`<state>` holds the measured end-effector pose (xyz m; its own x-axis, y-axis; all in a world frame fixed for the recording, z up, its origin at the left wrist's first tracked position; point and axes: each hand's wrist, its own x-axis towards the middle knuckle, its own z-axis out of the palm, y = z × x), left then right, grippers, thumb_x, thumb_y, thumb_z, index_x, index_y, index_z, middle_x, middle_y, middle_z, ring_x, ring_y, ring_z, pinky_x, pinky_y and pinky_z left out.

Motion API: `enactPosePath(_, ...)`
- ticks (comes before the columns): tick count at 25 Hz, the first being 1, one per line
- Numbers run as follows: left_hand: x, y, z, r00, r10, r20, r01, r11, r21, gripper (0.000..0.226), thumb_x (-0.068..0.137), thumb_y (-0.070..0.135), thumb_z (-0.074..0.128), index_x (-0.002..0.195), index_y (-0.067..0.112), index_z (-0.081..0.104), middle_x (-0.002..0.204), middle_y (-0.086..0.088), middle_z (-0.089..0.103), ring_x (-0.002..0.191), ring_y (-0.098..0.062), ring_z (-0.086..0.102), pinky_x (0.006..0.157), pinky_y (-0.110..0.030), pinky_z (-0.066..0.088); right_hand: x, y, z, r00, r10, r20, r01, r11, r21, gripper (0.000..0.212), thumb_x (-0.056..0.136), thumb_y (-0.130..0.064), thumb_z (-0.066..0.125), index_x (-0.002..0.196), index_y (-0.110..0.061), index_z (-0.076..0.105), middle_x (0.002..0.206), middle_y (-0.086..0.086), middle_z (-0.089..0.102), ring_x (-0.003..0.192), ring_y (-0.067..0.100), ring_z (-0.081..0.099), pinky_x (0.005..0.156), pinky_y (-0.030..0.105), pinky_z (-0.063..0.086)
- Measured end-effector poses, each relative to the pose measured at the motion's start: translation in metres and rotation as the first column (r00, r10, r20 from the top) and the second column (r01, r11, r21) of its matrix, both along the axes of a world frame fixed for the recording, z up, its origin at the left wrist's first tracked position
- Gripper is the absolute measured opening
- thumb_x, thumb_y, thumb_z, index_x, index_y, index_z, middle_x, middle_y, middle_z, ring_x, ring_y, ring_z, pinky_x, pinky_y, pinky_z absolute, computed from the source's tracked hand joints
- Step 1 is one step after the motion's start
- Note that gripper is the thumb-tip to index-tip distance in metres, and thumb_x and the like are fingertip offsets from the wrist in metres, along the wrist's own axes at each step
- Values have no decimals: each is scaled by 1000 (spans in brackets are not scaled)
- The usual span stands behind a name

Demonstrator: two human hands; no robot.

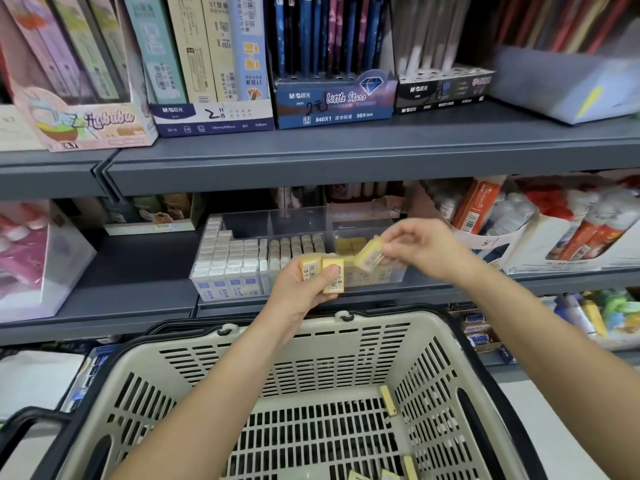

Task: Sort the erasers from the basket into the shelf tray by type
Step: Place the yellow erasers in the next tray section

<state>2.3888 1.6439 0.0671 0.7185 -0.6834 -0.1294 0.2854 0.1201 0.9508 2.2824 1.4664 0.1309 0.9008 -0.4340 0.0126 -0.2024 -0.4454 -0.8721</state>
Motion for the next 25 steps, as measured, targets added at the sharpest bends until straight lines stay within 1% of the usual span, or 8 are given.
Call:
enactPosePath(2,2,2,-1,999,34,6,-34,999,23,21,81,11,68,98,19,58,88,1,71,79,-10,70,62,-21,54,5,-17,4,987,-162,-24,148,946,-288,5,84,-18,66,89,-18,67,78,-5,69,65,0,65,60,13,48)
enactPosePath(4,1,4,-3,999,38,3,-38,999,29,21,81,11,69,97,20,58,88,1,71,79,-10,70,63,-22,54,10,-26,-2,971,-226,-75,129,765,-631,18,86,-28,64,101,-20,69,89,0,70,82,16,65,73,25,50)
enactPosePath(6,0,4,-4,999,28,18,-29,999,41,21,80,11,69,97,19,58,90,-2,70,80,-11,70,64,-22,55,15,-28,-11,964,-236,-125,70,675,-734,21,87,-34,61,105,-25,68,99,3,71,84,23,62,75,30,50)
enactPosePath(10,0,4,-3,1000,15,27,-17,998,54,23,80,12,69,100,17,58,94,-4,70,84,-13,69,67,-24,56,26,-30,-25,944,-170,-282,-44,782,-621,19,86,-32,62,104,-26,68,110,-1,68,97,18,61,83,29,47)
enactPosePath(16,-1,3,-2,1000,8,26,-9,998,60,24,79,11,70,99,16,57,96,-5,70,85,-14,69,70,-26,58,34,-32,-21,888,-82,-452,-277,689,-670,25,93,-31,50,111,-26,66,122,-6,63,112,18,54,94,35,45)
enactPosePath(19,-2,3,-1,999,13,45,-17,997,74,25,78,8,71,97,17,56,92,-5,69,79,-13,69,69,-27,58,26,-17,-14,966,-54,-253,-133,735,-665,28,92,-35,51,115,-24,65,118,-2,65,108,17,58,92,35,47)
enactPosePath(21,-3,0,0,997,14,74,-21,995,93,26,78,8,72,95,18,55,90,-5,69,77,-13,69,67,-26,58,19,5,-12,994,70,-82,-102,850,-517,24,89,-35,57,107,-23,69,103,-7,69,88,1,60,81,20,48)
enactPosePath(25,-9,-7,3,998,15,60,-18,998,62,23,79,8,71,94,17,55,85,-3,68,71,-10,68,60,-22,55,12,29,-13,990,136,-36,-137,876,-463,19,87,-24,62,102,-19,72,83,-15,63,64,-13,50,70,14,39)
